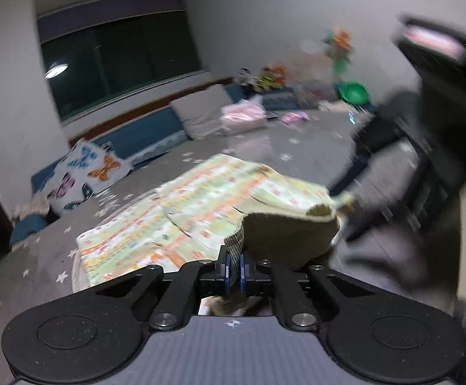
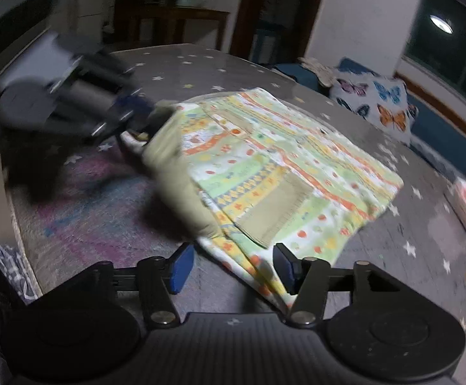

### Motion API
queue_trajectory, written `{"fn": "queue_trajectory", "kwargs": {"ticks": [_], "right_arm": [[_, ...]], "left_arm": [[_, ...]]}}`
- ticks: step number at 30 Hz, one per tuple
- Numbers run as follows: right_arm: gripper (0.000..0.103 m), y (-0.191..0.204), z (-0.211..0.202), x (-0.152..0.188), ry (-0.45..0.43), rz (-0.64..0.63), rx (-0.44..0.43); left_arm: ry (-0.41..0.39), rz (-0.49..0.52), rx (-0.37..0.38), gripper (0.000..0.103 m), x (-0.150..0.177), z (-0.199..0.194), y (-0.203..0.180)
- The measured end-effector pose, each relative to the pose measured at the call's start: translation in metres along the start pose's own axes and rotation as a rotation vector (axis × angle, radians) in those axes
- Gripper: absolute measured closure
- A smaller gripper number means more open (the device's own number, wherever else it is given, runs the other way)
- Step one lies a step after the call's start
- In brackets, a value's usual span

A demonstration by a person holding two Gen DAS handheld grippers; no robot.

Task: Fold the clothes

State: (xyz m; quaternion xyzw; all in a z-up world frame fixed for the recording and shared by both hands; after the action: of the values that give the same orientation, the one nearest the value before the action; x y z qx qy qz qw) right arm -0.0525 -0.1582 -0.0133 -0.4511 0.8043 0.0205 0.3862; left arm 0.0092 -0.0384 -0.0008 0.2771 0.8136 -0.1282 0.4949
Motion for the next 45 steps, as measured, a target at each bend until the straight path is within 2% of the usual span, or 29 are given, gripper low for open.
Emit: {"fn": "queue_trajectory", "kwargs": {"ticks": [4,6,7,10,13,16,18,19,23,28,30,32,38,45], "right_arm": [[0.043,0.002,0.010,-0.011,-0.052,-0.015,0.022],[0.048,0.001,0.019,-0.017,-0.071,0.003,0.024],[0.053,-0.001,0.024,-0.019,-0.073,0.019,0.020],[0.079,-0.008,0.031,-0.025,-0.079,0.086,-0.029],[0.087,-0.019,0.032,-0.029,-0.077,0.164,-0.074],[0.089,-0.027,0.029,-0.034,-0.081,0.213,-0.090],[0.090,-0.033,0.026,-0.037,-0.091,0.240,-0.096],[0.090,-0.034,0.025,-0.038,-0.098,0.251,-0.094],[0.091,-0.036,0.023,-0.044,-0.113,0.263,-0.080],[0.091,-0.031,0.023,-0.045,-0.110,0.251,-0.059],[0.092,-0.029,0.021,-0.044,-0.114,0.249,-0.051],[0.093,-0.028,0.020,-0.044,-0.122,0.253,-0.043],[0.094,-0.021,0.001,-0.044,-0.161,0.257,-0.043],[0.094,0.002,-0.060,-0.041,-0.181,0.228,-0.099]], "left_arm": [[0.009,-0.060,0.008,0.097,-0.010,0.009,0.011],[0.019,-0.084,0.008,0.097,-0.011,0.014,0.016],[0.025,-0.096,0.009,0.097,-0.011,0.015,0.018],[0.035,-0.111,0.008,0.096,-0.008,0.011,0.023],[0.031,-0.106,-0.001,0.093,-0.002,0.000,0.025],[0.028,-0.093,-0.028,0.086,0.009,-0.016,0.029],[0.034,-0.076,-0.057,0.065,0.019,-0.026,0.030],[0.037,-0.064,-0.072,0.062,0.024,-0.030,0.031],[0.064,0.050,-0.126,0.059,0.044,-0.035,0.022],[0.085,0.160,-0.201,0.060,0.055,-0.021,0.024],[0.092,0.180,-0.214,0.079,0.057,-0.018,0.028],[0.095,0.195,-0.221,0.093,0.059,-0.017,0.032],[0.056,0.153,-0.173,0.098,0.049,-0.049,0.028],[0.031,0.108,-0.055,0.098,0.034,-0.122,0.005]]}}
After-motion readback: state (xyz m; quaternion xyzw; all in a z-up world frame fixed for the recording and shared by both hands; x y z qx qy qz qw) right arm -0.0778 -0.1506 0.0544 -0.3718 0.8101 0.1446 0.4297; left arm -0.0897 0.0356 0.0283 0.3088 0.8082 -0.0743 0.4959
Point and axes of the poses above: each gripper's, at about its wrist camera, not at the fingertips, and z roughly the way its jaws point, y to its left, x to its underside, the point moved 4 cm from there along z, roughly the way its jaws point, and after that the axes turned 10 degrees about -z, right-handed, at the moved point
